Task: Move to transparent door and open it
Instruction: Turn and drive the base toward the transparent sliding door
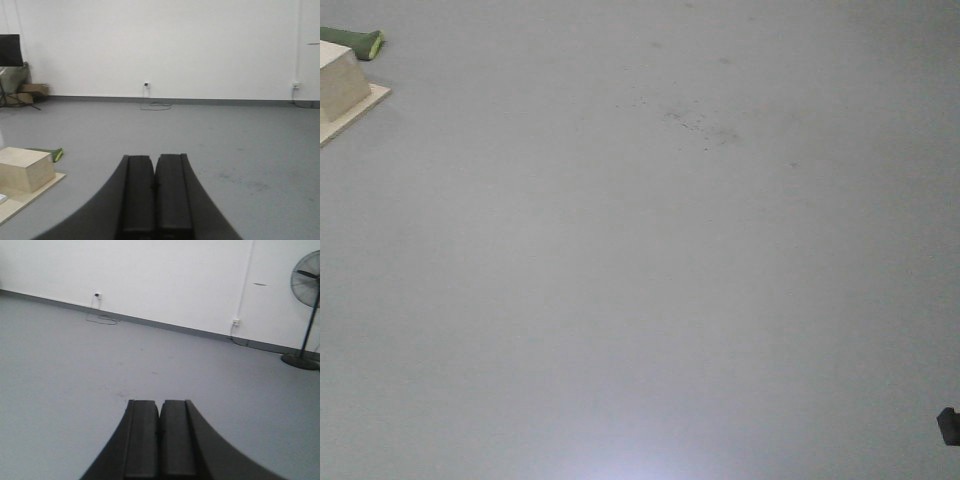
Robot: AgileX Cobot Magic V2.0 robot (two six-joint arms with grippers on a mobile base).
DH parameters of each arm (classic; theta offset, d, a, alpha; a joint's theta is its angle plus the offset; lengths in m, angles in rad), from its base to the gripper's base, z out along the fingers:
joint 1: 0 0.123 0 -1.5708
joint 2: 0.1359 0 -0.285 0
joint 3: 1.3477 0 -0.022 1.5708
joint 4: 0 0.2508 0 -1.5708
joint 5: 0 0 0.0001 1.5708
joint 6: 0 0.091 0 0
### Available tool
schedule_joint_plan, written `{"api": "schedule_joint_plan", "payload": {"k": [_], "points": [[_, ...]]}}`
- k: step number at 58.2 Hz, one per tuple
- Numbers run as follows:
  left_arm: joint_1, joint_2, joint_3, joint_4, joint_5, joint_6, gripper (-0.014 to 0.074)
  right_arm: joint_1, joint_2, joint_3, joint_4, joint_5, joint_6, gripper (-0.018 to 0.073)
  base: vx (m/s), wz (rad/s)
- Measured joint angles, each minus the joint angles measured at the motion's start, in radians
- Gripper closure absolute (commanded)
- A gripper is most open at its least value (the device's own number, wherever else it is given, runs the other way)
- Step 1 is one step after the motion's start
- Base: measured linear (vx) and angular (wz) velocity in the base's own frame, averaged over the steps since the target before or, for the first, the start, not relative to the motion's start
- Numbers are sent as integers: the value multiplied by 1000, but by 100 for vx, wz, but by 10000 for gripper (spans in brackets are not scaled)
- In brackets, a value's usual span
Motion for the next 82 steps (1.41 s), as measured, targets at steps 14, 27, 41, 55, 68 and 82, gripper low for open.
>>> {"api": "schedule_joint_plan", "payload": {"k": [14,27,41,55,68,82], "points": [[0,0,0,0,0,0,602,0,0,0,0,0,0,566,60,51],[0,0,0,0,0,0,602,0,0,0,0,1,0,566,61,48],[0,0,0,0,-5,0,602,0,0,0,0,0,0,566,60,49],[0,0,0,0,0,0,602,0,0,0,0,1,0,566,60,48],[0,0,0,0,0,0,602,0,0,0,0,1,0,566,59,45],[0,0,0,0,0,0,602,0,0,0,0,1,0,566,59,42]]}}
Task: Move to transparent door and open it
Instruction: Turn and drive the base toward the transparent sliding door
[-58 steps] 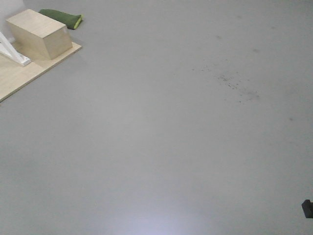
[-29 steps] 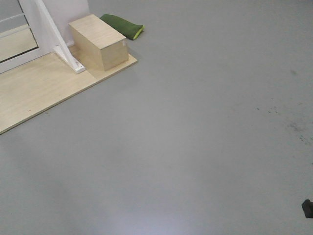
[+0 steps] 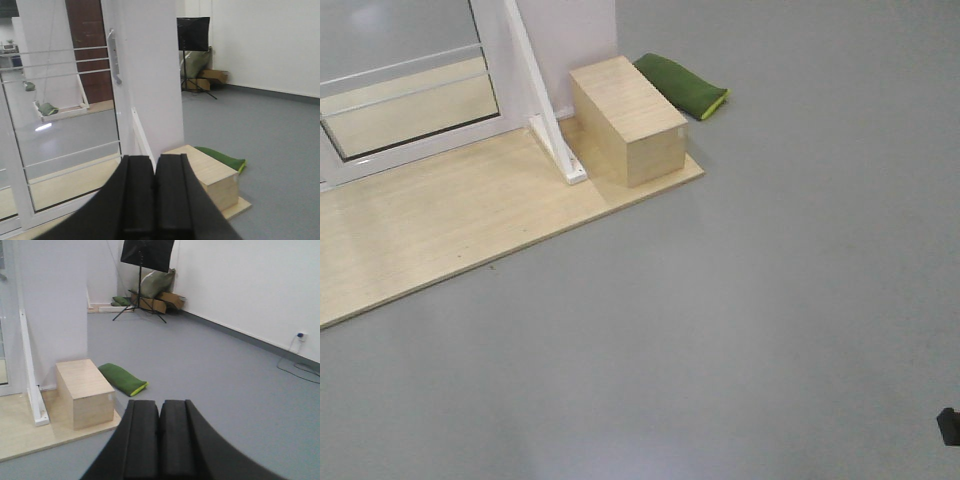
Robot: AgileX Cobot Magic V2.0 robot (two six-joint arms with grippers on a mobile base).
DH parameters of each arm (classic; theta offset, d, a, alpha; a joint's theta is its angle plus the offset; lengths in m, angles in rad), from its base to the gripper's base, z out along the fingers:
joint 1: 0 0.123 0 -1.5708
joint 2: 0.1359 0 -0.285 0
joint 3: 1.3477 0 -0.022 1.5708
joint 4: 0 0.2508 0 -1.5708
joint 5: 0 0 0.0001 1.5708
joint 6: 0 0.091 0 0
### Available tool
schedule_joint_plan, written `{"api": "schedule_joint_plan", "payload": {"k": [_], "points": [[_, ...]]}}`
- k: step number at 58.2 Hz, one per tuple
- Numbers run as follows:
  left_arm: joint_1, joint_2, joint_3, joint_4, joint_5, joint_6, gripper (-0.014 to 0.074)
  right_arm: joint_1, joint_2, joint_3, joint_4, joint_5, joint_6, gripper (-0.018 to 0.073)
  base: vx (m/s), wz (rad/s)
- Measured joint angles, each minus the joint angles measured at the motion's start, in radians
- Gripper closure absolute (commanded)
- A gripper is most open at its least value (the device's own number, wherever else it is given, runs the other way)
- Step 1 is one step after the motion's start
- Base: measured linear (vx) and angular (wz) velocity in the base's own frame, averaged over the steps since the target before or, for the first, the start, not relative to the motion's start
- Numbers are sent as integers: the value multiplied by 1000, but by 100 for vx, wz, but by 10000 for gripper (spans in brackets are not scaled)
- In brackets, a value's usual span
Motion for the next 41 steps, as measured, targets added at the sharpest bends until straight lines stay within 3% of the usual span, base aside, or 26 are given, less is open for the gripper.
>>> {"api": "schedule_joint_plan", "payload": {"k": [41], "points": [[0,0,0,0,0,0,602,0,0,0,0,0,0,566,53,43]]}}
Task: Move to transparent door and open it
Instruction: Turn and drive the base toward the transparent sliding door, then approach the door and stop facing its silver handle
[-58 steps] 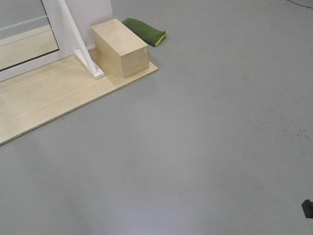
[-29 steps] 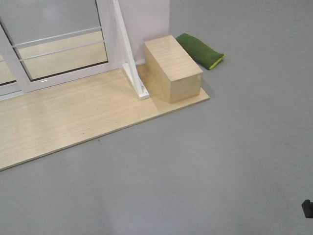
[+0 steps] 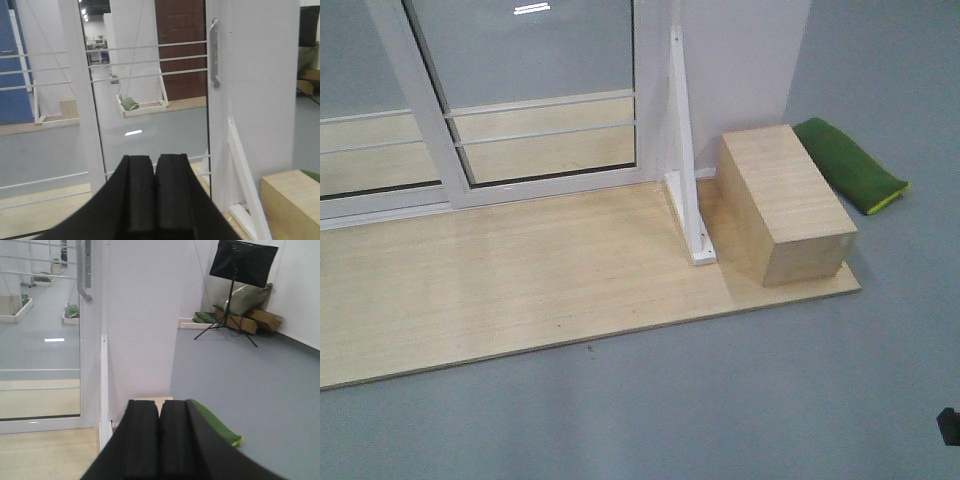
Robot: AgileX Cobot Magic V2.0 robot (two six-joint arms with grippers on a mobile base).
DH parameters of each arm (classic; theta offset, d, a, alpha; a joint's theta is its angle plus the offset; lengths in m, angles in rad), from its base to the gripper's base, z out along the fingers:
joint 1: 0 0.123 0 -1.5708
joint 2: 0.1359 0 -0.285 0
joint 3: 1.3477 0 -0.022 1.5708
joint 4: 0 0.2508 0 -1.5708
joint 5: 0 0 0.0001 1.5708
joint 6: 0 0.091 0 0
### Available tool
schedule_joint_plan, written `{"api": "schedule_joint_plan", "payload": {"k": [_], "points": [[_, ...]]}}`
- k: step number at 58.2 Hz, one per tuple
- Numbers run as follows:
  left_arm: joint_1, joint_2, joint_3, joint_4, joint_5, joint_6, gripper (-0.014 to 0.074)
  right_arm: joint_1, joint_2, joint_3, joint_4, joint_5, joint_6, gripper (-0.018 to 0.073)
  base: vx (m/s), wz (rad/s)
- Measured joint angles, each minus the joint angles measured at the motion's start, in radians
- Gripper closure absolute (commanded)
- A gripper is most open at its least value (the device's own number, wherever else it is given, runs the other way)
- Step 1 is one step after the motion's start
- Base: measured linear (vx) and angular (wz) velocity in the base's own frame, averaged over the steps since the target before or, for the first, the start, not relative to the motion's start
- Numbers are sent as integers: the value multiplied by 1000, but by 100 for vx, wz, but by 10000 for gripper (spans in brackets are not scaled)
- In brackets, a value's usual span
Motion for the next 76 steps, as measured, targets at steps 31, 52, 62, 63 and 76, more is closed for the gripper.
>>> {"api": "schedule_joint_plan", "payload": {"k": [31,52,62,63,76], "points": [[0,0,0,0,0,0,602,0,0,0,0,0,0,566,45,26],[0,0,0,0,0,0,602,0,0,0,0,0,0,566,40,6],[0,0,0,0,0,0,602,0,0,0,0,0,0,566,37,0],[0,0,0,0,0,0,602,0,0,0,0,0,0,566,36,0],[0,0,0,0,0,0,602,0,0,0,0,0,0,566,35,1]]}}
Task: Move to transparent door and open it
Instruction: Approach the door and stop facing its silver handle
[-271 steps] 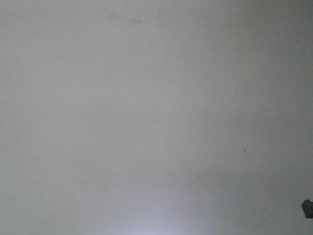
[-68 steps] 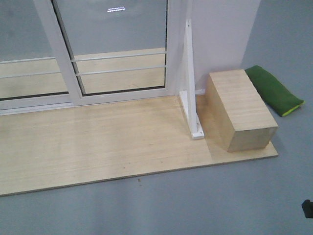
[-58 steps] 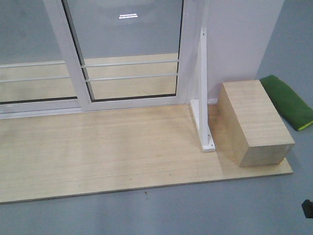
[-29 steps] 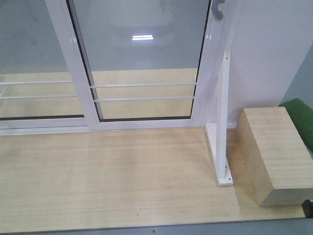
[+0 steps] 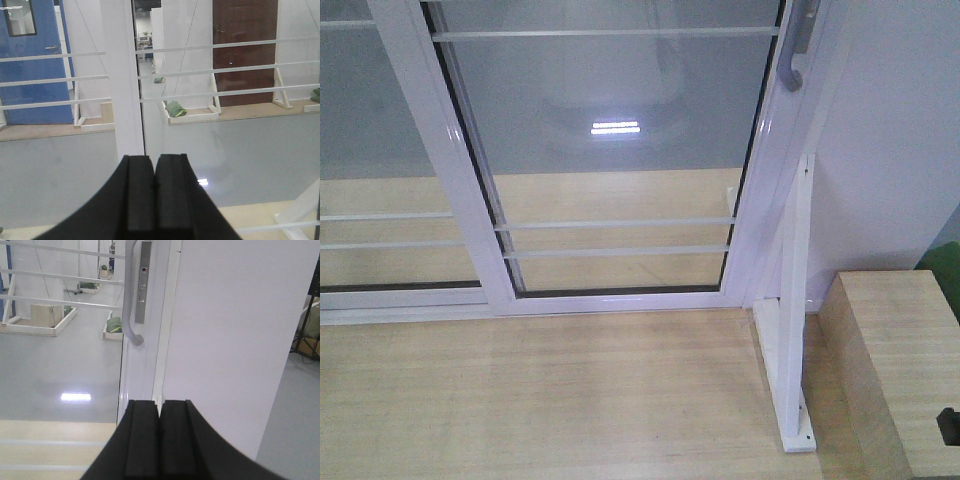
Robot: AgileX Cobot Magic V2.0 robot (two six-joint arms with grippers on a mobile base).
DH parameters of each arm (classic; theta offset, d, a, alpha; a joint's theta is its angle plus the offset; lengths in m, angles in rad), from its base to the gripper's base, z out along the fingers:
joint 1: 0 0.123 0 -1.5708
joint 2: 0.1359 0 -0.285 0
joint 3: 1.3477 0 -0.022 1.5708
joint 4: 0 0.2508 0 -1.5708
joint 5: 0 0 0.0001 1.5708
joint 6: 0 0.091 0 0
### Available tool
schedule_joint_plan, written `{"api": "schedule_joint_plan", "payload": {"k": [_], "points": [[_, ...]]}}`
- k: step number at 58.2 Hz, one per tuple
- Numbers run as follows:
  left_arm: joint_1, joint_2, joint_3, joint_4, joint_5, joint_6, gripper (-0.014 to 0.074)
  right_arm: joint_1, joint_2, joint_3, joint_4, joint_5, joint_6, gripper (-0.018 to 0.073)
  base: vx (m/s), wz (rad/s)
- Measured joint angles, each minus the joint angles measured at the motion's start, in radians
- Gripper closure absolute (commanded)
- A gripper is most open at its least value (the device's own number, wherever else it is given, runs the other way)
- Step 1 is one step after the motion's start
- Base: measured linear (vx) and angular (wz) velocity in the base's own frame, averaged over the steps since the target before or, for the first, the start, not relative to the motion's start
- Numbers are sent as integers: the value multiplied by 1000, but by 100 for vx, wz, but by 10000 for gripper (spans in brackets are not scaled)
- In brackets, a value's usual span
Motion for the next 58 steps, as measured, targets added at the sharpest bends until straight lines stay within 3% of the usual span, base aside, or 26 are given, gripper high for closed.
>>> {"api": "schedule_joint_plan", "payload": {"k": [58], "points": [[0,0,0,0,0,0,602,0,0,2,0,0,0,566,19,3]]}}
